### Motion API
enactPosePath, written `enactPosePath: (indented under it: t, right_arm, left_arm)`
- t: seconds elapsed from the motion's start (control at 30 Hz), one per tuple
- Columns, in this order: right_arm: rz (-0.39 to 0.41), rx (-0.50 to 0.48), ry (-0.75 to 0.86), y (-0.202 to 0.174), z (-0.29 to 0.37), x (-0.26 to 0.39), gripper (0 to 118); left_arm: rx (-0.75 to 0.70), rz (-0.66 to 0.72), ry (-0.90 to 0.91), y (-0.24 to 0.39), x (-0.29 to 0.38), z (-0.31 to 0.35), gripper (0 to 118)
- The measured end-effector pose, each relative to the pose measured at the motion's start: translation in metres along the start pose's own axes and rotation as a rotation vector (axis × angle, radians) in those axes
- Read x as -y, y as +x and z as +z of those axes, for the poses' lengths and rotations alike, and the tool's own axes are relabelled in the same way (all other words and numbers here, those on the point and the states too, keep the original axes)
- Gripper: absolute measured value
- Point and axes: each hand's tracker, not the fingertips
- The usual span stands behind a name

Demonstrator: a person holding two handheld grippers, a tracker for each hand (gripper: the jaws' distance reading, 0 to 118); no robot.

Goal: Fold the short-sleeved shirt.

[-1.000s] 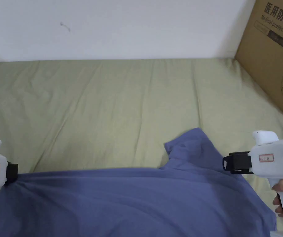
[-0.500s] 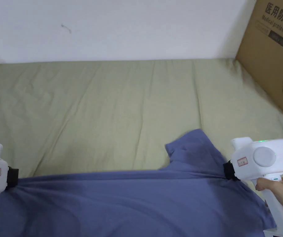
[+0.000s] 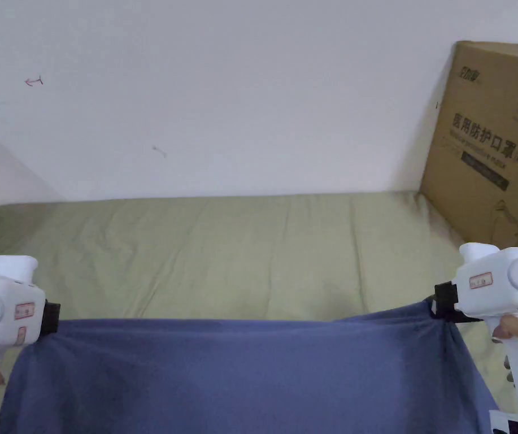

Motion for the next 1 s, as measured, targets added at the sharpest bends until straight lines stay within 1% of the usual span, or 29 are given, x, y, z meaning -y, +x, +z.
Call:
enactPosePath:
  t: [0.1, 0.2, 0.23, 0.27, 0.37, 0.43, 0.5, 0.67, 0.77, 0.83, 0.9, 0.97, 1.0]
  right_arm:
    - [0.012, 0.001, 0.049, -0.007, 0.042, -0.005, 1]
    - [-0.010, -0.014, 0.120, -0.010, 0.082, -0.016, 1]
    - [-0.037, -0.025, 0.150, -0.012, 0.096, -0.022, 1]
    - [-0.046, -0.034, 0.165, -0.012, 0.106, -0.029, 1]
    - [-0.041, -0.030, 0.232, -0.023, 0.141, -0.054, 1]
    - [-0.054, -0.034, 0.274, -0.028, 0.159, -0.075, 1]
    - [-0.058, -0.039, 0.316, -0.034, 0.176, -0.097, 1]
    - [-0.042, 0.000, 0.372, -0.049, 0.198, -0.165, 1]
    - [-0.059, -0.002, 0.415, -0.057, 0.209, -0.206, 1]
    - [-0.059, -0.006, 0.450, -0.062, 0.216, -0.230, 1]
    - [-0.051, 0.006, 0.486, -0.069, 0.226, -0.249, 1]
    - [-0.040, 0.017, 0.519, -0.073, 0.235, -0.264, 1]
    - [-0.038, 0.000, 0.542, -0.075, 0.240, -0.271, 1]
  left_arm:
    - [-0.005, 0.001, 0.050, -0.004, -0.012, 0.039, 1]
    - [-0.026, 0.009, 0.119, -0.007, -0.026, 0.076, 1]
    - [-0.025, 0.025, 0.143, -0.009, -0.031, 0.087, 1]
    - [-0.027, 0.034, 0.160, -0.010, -0.037, 0.097, 1]
    - [-0.046, 0.036, 0.226, -0.011, -0.060, 0.123, 1]
    - [-0.066, 0.036, 0.273, -0.009, -0.077, 0.136, 1]
    - [-0.086, 0.037, 0.301, -0.007, -0.096, 0.145, 1]
    - [-0.134, 0.035, 0.374, -0.006, -0.159, 0.155, 1]
    - [-0.166, 0.027, 0.416, -0.002, -0.204, 0.158, 1]
    - [-0.201, 0.048, 0.483, -0.002, -0.230, 0.164, 1]
    - [-0.195, 0.080, 0.515, -0.001, -0.253, 0.170, 1]
    - [-0.214, 0.079, 0.541, -0.001, -0.273, 0.176, 1]
    - [-0.228, 0.094, 0.579, 0.001, -0.280, 0.179, 1]
